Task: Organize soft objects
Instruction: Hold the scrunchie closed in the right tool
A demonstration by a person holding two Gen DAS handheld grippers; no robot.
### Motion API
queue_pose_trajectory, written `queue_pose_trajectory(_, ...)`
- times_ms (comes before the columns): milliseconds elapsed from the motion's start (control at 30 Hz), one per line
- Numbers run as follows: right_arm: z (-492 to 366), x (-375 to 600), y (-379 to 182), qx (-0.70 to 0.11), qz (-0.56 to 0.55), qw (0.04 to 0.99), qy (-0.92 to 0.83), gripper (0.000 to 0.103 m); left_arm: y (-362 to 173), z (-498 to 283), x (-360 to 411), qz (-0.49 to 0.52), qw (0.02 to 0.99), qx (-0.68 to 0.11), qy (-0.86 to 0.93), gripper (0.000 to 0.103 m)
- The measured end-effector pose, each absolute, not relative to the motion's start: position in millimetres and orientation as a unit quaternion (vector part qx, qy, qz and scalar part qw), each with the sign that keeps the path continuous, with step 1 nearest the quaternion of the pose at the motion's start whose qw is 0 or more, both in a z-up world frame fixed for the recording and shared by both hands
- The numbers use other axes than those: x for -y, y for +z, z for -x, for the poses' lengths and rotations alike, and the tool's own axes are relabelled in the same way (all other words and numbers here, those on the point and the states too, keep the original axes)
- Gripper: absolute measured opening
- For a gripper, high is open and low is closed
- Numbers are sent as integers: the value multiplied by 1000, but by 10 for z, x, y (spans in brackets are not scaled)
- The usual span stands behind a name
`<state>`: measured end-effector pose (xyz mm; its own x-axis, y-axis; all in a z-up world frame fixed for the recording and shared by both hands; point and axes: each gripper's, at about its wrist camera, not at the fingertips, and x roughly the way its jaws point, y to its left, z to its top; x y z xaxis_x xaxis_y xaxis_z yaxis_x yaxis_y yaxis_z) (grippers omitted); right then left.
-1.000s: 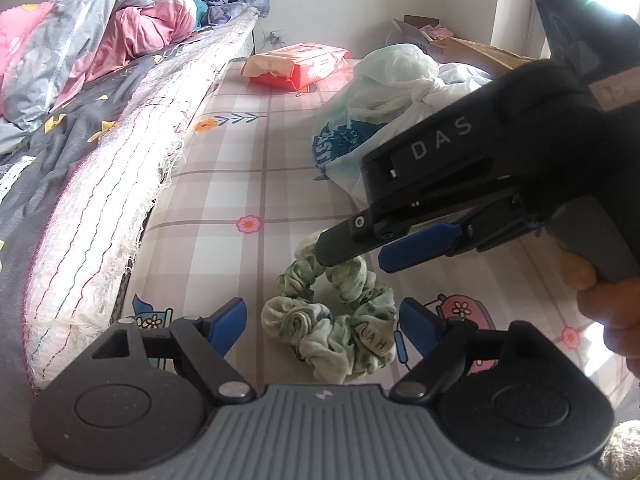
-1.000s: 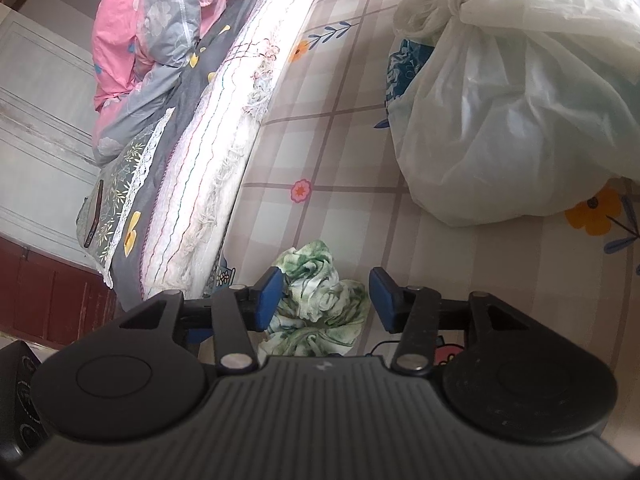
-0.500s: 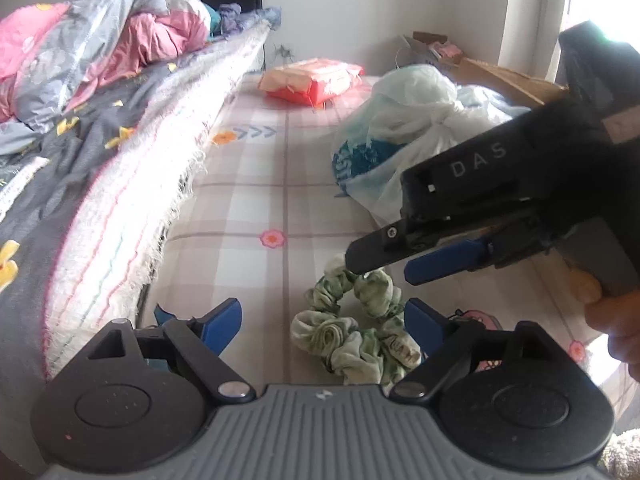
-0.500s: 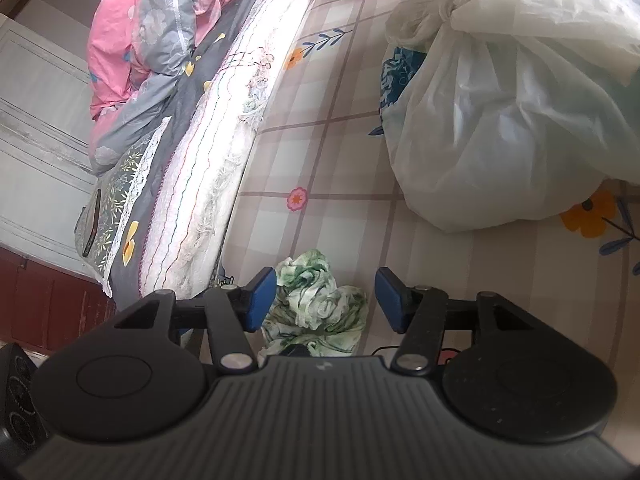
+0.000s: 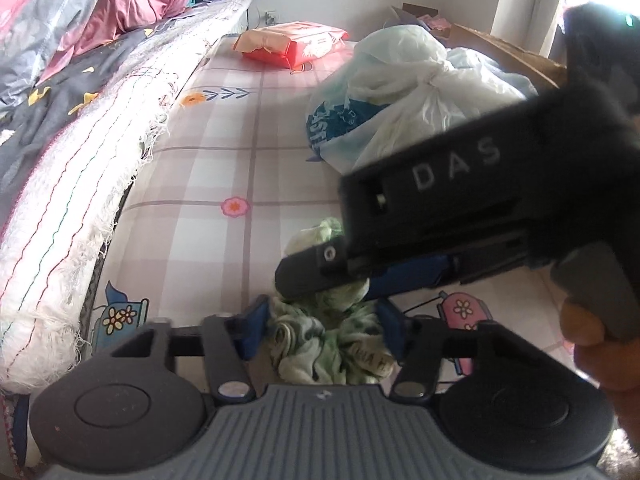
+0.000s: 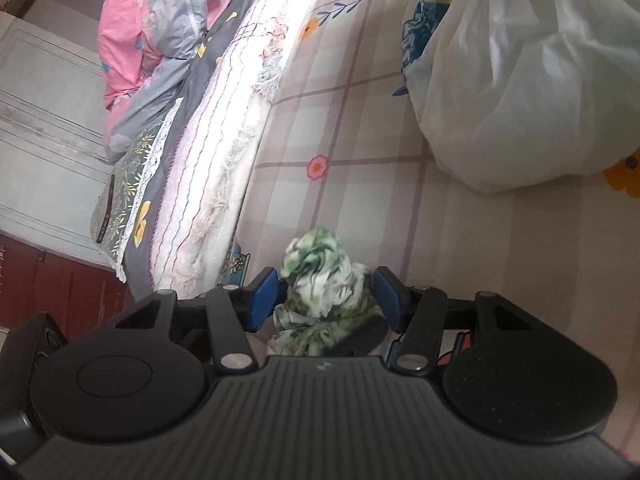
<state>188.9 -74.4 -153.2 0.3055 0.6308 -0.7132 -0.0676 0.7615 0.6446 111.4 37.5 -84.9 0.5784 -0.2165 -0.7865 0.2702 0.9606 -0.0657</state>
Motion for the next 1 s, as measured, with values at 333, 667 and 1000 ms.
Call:
queue_pose_trajectory(333, -1853, 829, -1503, -530, -279, 769, 225, 27, -782, -1048, -350, -28, 891, -431, -139, 39)
queue_pose_trajectory(667, -1829, 861, -1475, -524, -283, 771, 225, 25, -751, -1000, -354, -29, 894, -425, -139, 38)
queue_pose_trajectory(1000, -1827, 869, -1462, -522, -282, 773, 224, 25, -745, -999, -351, -30, 894, -424, -139, 38)
